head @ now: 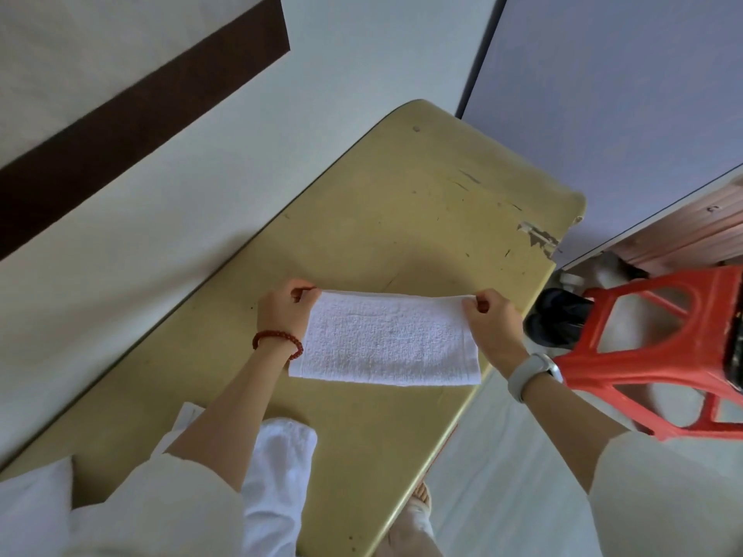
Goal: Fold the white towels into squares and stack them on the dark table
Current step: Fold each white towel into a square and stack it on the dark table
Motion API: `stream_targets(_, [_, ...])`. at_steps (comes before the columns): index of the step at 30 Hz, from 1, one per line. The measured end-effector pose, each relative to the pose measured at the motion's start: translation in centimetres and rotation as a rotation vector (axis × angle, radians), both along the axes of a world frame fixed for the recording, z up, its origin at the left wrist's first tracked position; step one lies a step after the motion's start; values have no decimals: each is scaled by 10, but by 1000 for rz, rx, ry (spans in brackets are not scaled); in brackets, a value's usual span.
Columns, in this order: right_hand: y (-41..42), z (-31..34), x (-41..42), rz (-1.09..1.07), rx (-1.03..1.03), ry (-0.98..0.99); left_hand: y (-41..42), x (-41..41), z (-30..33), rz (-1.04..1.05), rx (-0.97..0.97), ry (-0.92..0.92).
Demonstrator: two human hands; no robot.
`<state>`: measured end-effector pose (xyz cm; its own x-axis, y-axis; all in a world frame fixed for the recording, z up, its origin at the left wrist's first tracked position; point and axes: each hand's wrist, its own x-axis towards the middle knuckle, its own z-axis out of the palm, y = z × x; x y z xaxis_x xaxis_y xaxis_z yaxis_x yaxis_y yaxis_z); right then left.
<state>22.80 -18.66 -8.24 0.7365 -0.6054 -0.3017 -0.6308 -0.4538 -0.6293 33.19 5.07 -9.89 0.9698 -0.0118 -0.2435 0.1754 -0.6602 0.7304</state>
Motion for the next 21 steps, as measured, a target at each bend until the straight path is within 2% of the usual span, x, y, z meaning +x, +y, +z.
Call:
stream_targets(10, [4, -11, 1, 75, -154, 7, -7, 11, -6, -85, 195, -16])
stream_targets(12, [7, -12, -2, 121, -303, -33, -6, 8, -6, -159, 200, -143])
stream_targets(16, [22, -18, 5, 368, -552, -144, -10, 2, -13, -487, 310, -462])
stream_targets(21, [42, -29, 19, 490, -773, -211, -23, -2, -21, -611, 347, -578])
